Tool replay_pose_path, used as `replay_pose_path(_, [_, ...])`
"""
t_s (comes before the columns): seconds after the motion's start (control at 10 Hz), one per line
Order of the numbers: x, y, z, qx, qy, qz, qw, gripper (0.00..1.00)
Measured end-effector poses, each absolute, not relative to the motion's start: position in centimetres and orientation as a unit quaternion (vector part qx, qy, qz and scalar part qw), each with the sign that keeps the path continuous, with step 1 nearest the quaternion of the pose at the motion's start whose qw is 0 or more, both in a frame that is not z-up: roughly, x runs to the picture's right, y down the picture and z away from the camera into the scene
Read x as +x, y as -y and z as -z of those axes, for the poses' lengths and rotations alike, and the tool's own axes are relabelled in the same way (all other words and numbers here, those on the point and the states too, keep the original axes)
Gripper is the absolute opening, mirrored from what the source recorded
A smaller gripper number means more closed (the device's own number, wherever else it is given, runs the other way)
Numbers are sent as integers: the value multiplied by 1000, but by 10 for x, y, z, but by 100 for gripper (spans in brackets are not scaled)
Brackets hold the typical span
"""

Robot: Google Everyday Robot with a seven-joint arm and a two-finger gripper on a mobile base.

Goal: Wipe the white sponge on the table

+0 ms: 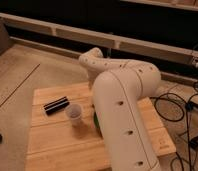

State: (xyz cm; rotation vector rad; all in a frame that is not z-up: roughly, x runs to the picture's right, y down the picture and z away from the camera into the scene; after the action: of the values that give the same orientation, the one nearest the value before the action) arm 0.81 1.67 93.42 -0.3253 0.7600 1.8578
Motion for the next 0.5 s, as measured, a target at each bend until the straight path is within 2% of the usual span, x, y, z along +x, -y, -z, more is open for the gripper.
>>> replay_pose_path(0.5, [24, -48, -950, -145, -352, -770, 512, 65])
